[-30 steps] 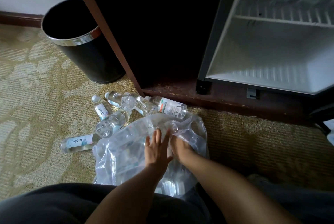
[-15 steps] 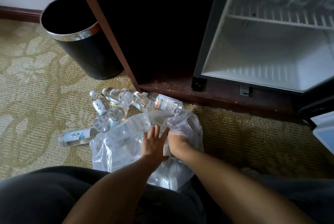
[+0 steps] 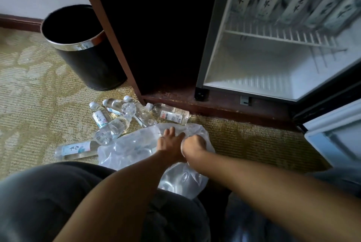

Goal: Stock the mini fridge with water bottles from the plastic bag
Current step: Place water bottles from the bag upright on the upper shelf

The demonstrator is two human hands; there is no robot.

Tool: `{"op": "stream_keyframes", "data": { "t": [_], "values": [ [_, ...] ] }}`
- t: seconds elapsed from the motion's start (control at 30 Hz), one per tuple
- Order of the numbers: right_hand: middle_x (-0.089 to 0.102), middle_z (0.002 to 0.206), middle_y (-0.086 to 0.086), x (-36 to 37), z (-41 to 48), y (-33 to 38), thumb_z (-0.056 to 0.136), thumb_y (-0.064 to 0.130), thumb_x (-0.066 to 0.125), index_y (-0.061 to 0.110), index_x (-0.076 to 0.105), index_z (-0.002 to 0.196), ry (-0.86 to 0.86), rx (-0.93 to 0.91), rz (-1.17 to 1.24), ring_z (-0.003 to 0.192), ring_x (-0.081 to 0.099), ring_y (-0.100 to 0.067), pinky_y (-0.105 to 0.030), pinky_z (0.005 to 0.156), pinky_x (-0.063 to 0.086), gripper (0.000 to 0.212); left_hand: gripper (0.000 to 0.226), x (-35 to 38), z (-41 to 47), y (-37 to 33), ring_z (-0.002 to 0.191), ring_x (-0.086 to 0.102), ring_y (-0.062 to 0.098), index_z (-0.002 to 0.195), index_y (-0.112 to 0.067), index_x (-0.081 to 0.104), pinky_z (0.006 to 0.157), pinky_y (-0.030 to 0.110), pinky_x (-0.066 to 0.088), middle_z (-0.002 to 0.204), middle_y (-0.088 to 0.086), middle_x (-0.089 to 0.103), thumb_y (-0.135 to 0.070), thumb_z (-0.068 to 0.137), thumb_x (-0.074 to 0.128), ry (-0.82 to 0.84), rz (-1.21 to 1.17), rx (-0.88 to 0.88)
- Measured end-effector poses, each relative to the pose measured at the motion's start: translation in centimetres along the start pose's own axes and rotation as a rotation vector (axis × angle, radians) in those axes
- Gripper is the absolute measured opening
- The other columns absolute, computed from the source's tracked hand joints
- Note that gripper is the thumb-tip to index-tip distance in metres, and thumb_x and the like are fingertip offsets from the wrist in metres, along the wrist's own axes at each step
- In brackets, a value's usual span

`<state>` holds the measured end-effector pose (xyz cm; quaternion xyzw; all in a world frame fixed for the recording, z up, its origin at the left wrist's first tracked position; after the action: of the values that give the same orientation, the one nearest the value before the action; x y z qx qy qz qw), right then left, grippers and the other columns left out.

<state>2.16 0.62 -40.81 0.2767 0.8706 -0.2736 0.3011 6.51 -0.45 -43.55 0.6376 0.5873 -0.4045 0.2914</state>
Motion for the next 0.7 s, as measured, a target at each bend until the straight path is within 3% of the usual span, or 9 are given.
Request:
{"op": "stream_keyframes", "data": {
  "t": [0.1,0.2,0.27,0.33,0.43,0.5,0.6,0.7],
  "values": [
    [0.055,0.128,-0.008,-0.5,-3.6,-0.7,0.096,0.017,0.048,0.007,0.054,0.127,0.068,-0.106,-0.131,0.116,0.056,-0.024,-0.032,0.091,0.049,0.033,0.075,0.2,-0.3,2.9,0.131,0.034,0.024,0.14,-0.026,0.039,0.098,0.034,0.042,0.145,0.006,0.031,-0.048,0.076,0.072,0.038,-0.038,-0.094],
    [0.053,0.093,-0.002,-1.5,-8.7,-4.4,0.096,0.025,0.05,0.011,0.059,0.116,0.079,-0.193,-0.191,0.076,0.051,-0.016,-0.029,0.077,0.043,0.026,0.075,0.6,-1.1,4.3,0.125,0.041,0.021,0.136,-0.026,0.046,0.094,0.03,0.046,0.14,0.004,0.04,-0.049,0.072,0.075,0.073,-0.039,-0.114],
    [0.06,0.095,-0.001,-3.2,-11.3,-8.7,0.096,0.021,0.05,0.014,0.059,0.112,-0.038,-0.151,-0.096,0.083,0.058,-0.019,-0.031,0.071,0.039,0.02,0.076,0.6,-1.8,3.1,0.124,0.044,0.023,0.14,-0.025,0.041,0.095,0.031,0.047,0.14,0.007,0.04,-0.048,0.075,0.073,0.15,-0.102,-0.098],
    [0.063,0.105,-0.003,-4.4,-12.8,-13.0,0.095,0.019,0.049,0.017,0.055,0.11,-0.142,-0.06,0.044,0.096,0.061,-0.023,-0.032,0.071,0.038,0.016,0.063,-1.3,-1.6,1.4,0.12,0.05,0.026,0.141,-0.02,0.042,0.093,0.03,0.047,0.138,0.011,0.046,-0.036,0.085,0.066,0.146,-0.238,-0.072],
    [0.061,0.098,-0.002,-4.4,-14.2,-17.3,0.094,0.024,0.046,0.018,0.055,0.107,-0.179,0.035,0.168,0.089,0.058,-0.021,-0.029,0.069,0.038,0.016,0.05,-6.4,-0.3,-2.2,0.104,0.061,0.028,0.133,-0.013,0.053,0.072,0.023,0.049,0.129,0.015,0.057,0.003,0.085,0.051,0.016,-0.666,0.028],
    [0.06,0.095,-0.001,-4.7,-14.9,-19.2,0.093,0.023,0.047,0.019,0.055,0.103,-0.206,0.082,0.199,0.084,0.055,-0.02,-0.03,0.068,0.041,0.014,0.05,-9.8,-1.1,-6.0,0.095,0.062,0.022,0.125,-0.006,0.06,0.065,0.012,0.048,0.123,0.015,0.061,0.015,0.081,0.046,0.041,-0.881,0.178],
    [0.061,0.1,-0.003,-6.3,-15.5,-20.9,0.09,0.015,0.049,0.019,0.055,0.103,-0.291,0.095,0.145,0.089,0.056,-0.025,-0.029,0.065,0.034,0.015,0.044,-12.3,-3.5,-11.6,0.093,0.06,0.022,0.123,-0.002,0.054,0.074,0.027,0.052,0.106,0.011,0.063,0.013,0.082,0.048,0.263,-0.874,0.342],
    [0.06,0.097,-0.002,-8.1,-16.5,-22.0,0.087,0.009,0.05,0.021,0.054,0.1,-0.358,0.079,0.106,0.081,0.051,-0.023,-0.03,0.063,0.032,0.018,0.047,-13.9,-4.9,-14.3,0.085,0.055,0.011,0.126,-0.003,0.042,0.067,0.018,0.047,0.093,0.001,0.056,0.015,0.083,0.051,0.372,-0.866,0.423]
  ]
}}
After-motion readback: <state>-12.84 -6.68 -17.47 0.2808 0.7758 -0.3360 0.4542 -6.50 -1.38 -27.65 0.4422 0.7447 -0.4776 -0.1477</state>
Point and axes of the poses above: each hand's wrist, its own z-axis towards the middle knuckle, its own x-axis out of the palm, y = z × x, the point moved 8 cm from there along z, towards the middle knuckle
